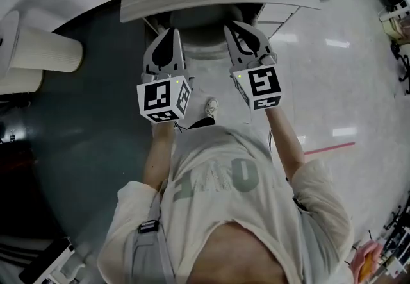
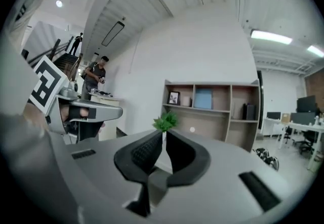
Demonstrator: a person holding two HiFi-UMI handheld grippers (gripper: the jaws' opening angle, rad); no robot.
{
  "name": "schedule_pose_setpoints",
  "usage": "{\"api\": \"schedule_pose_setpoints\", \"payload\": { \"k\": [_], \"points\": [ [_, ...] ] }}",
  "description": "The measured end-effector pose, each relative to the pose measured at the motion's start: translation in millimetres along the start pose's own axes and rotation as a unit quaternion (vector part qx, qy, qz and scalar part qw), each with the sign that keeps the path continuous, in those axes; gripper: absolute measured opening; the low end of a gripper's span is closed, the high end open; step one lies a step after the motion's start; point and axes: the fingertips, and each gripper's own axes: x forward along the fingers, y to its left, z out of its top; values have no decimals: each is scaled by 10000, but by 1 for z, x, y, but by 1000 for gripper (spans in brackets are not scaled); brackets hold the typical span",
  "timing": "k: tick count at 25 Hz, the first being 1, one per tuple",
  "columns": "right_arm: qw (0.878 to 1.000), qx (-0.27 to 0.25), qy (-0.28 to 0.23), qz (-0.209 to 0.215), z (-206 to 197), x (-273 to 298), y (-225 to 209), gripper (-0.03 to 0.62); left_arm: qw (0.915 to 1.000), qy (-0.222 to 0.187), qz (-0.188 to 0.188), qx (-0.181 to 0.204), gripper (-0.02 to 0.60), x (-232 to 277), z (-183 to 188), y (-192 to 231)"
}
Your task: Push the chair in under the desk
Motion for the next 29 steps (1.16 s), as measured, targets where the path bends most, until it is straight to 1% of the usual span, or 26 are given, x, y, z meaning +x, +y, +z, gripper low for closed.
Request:
{"api": "schedule_pose_setpoints", "payload": {
  "k": [3,6,8,13,16,19,23,29],
  "points": [
    [9985,-121,-447,-294,26,-20,8,34,9984,-540,107,164,14,-21,27,-10],
    [9964,-63,-643,-543,37,-31,8,26,9950,-896,168,399,15,-37,41,-17],
    [9959,41,-654,-618,37,-35,7,25,9933,-1026,199,484,15,-44,43,-18],
    [9970,117,-551,-534,33,-34,7,18,9935,-1076,213,317,14,-46,42,-15],
    [9973,157,-493,-512,28,-31,8,17,9946,-992,196,227,14,-42,38,-12],
    [9981,129,-470,-368,30,-27,15,17,9955,-889,272,170,15,-39,33,-5],
    [9984,72,-449,-331,26,-23,14,17,9961,-808,302,163,15,-35,30,-2],
    [9988,53,-362,-333,25,-17,9,17,9961,-795,353,132,14,-29,29,2]
  ]
}}
